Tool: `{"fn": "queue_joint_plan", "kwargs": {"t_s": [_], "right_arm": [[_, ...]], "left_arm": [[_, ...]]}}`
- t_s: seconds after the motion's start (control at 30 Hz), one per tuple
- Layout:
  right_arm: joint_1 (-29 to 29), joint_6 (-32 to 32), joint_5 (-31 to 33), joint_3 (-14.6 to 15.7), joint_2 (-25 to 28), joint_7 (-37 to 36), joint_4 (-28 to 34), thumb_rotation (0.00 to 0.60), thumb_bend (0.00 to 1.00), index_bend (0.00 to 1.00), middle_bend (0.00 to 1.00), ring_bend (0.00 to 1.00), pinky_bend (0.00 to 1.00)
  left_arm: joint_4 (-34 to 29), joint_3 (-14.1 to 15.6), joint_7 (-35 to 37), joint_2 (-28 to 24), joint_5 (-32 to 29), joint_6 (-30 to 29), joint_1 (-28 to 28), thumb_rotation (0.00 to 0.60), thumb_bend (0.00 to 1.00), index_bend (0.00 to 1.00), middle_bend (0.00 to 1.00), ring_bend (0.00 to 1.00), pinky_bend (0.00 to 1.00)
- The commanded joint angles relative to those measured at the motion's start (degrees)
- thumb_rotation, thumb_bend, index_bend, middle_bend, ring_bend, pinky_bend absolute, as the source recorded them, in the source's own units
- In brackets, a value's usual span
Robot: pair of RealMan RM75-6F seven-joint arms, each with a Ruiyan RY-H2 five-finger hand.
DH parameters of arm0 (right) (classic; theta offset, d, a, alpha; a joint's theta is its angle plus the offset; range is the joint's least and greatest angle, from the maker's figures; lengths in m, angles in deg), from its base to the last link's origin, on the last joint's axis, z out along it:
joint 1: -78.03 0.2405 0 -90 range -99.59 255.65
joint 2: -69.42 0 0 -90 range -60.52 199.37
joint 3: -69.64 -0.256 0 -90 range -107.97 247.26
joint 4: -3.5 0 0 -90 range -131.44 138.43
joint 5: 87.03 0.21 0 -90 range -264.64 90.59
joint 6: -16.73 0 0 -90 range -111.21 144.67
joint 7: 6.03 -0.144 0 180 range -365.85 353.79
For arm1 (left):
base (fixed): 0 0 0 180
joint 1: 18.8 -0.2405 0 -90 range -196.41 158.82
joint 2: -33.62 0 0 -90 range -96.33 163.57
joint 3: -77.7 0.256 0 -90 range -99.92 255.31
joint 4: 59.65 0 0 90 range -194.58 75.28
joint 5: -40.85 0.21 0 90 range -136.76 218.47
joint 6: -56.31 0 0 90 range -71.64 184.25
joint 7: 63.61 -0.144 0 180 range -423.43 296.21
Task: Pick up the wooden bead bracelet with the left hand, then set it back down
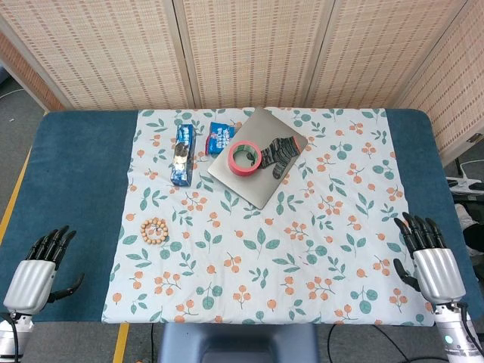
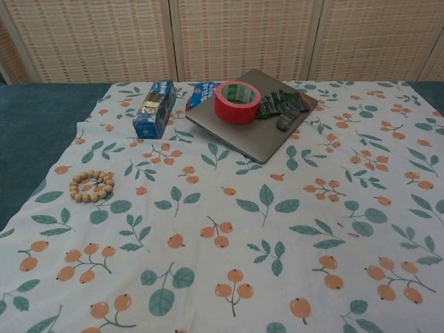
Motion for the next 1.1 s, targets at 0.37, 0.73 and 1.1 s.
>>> {"fn": "queue_joint_plan", "kwargs": {"t_s": [0.37, 0.73, 1.1], "right_arm": [[-0.3, 0.4, -1.4, 0.8, 0.8, -0.4, 1.2, 0.600, 0.31, 0.00, 0.00, 0.00, 0.00], [-0.5, 0.9, -1.9, 0.7, 1.5, -2.3, 1.6, 0.600, 0.31, 0.00, 0.00, 0.00, 0.00], [-0.4, 0.5, -1.8, 0.9, 1.6, -2.4, 1.7, 0.600, 0.31, 0.00, 0.00, 0.00, 0.00]], "left_arm": [[1.1, 1.1, -1.5, 2.7, 1.6, 4.4, 2.6, 0.525, 0.36, 0.00, 0.00, 0.00, 0.17], [1.2, -2.5, -4.1, 9.1, -5.1, 17.8, 10.7, 0.600, 0.37, 0.05, 0.14, 0.30, 0.56], [1.7, -5.9, -15.0, 15.6, -16.9, 27.0, 17.0, 0.600, 0.37, 0.16, 0.22, 0.50, 0.73]]}}
